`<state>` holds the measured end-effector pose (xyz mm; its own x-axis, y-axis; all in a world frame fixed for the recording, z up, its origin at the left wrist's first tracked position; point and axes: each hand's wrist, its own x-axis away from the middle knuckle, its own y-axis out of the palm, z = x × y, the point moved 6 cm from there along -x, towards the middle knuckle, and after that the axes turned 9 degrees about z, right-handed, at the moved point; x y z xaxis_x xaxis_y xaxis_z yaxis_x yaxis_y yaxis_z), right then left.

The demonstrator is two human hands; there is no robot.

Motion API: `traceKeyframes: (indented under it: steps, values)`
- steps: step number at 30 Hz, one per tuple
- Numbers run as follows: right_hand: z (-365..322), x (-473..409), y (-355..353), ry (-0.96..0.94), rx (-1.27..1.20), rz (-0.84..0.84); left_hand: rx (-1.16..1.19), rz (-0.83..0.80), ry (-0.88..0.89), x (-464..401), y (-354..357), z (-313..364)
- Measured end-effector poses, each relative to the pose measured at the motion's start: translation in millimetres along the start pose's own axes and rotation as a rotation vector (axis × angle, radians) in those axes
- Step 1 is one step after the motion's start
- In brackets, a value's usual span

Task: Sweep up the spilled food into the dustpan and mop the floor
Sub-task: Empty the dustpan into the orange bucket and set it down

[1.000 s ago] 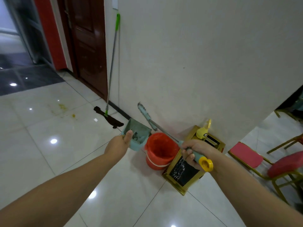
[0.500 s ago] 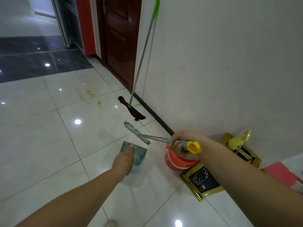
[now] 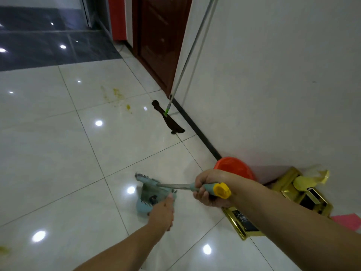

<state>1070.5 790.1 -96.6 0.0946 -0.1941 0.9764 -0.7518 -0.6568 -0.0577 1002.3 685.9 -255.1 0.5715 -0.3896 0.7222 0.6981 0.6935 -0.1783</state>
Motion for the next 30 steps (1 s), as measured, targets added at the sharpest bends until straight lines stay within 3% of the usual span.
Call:
traceKeyframes:
  steps: [10,17,30]
  values:
    - [-3.9,-11.5,3.5,0.026,0.314,0.011,0.045,-0.008,-0.079,-14.2,5.3,-8.4]
    - [-7.7,-13.4,-1.0,0.031,0.376,0.017,0.124,-0.024,-0.402,-22.7,13.0,-15.3]
    - [-21.4,-10.6,-20.4,0.036,0.481,-0.002,0.218,-0.17,-0.491,-1.5,25.5,-35.3]
